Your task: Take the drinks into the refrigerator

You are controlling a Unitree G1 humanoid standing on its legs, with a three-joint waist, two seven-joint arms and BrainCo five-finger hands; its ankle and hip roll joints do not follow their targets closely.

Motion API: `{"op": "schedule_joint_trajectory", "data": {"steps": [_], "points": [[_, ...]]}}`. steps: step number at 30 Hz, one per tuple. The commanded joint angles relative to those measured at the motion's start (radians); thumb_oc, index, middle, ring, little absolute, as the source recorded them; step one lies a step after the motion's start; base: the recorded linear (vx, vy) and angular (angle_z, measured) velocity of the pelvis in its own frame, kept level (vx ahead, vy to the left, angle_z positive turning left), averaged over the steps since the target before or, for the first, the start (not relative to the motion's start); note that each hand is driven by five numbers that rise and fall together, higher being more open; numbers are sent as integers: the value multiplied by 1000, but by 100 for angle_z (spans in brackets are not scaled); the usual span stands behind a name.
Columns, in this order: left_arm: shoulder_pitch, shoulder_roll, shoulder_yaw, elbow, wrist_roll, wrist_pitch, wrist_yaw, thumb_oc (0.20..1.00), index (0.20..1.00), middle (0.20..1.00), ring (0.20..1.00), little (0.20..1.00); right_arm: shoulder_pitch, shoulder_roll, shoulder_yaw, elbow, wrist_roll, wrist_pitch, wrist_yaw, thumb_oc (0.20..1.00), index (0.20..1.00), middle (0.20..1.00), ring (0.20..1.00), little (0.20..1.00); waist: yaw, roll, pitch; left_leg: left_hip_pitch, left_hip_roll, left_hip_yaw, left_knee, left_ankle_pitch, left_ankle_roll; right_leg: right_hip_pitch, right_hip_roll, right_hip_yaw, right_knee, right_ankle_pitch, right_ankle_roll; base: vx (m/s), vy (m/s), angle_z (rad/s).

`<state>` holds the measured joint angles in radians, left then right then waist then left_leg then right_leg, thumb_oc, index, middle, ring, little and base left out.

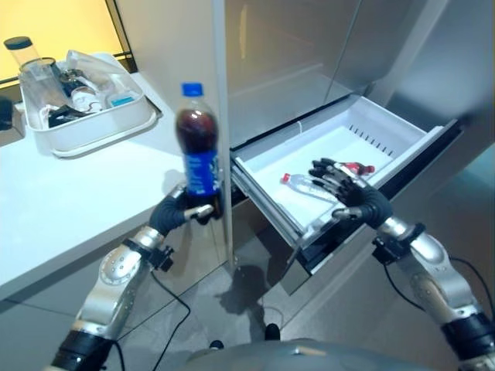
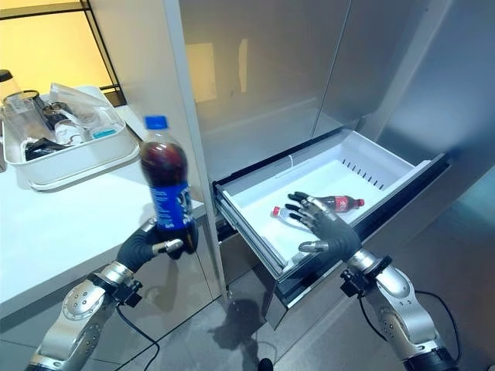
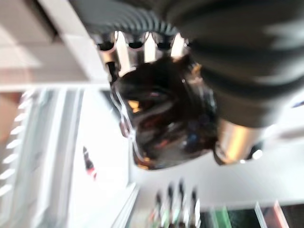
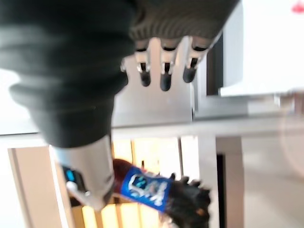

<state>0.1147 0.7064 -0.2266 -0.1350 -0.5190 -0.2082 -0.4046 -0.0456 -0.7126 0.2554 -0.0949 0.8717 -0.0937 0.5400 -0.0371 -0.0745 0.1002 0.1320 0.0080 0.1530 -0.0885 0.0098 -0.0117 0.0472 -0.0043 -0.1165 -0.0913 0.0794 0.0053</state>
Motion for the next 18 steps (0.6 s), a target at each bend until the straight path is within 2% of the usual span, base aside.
{"op": "schedule_joint_trajectory", "data": {"steps": [1,6,9,18], "points": [[-139,57,-42,-172,-128,-87,-59,200,200,200,200,200,-153,-33,74,23,152,-7,39,1000,1000,1000,1000,1000,20,-15,-36,45,19,-56,1,-78,-25,24,-46,-45,87,-44,92,0,0,0],[-174,94,-118,-175,-154,-75,-82,200,200,200,200,200,-232,-14,159,51,214,10,52,1000,1000,1000,1000,1000,25,-13,-34,48,19,-55,1,-77,-25,23,-46,-44,90,-45,92,0,0,0],[-186,115,-153,-173,-143,-72,-96,200,200,200,200,200,-266,38,183,71,246,8,39,1000,1000,1000,1000,1000,29,-9,-31,47,19,-54,1,-77,-24,23,-47,-42,89,-45,95,0,0,0],[-168,86,-174,-132,-96,-56,-109,200,200,200,200,200,-279,104,195,61,232,10,40,1000,1000,1000,1000,1000,34,2,-29,50,20,-48,1,-79,-22,23,-47,-38,88,-46,97,0,0,0]]}}
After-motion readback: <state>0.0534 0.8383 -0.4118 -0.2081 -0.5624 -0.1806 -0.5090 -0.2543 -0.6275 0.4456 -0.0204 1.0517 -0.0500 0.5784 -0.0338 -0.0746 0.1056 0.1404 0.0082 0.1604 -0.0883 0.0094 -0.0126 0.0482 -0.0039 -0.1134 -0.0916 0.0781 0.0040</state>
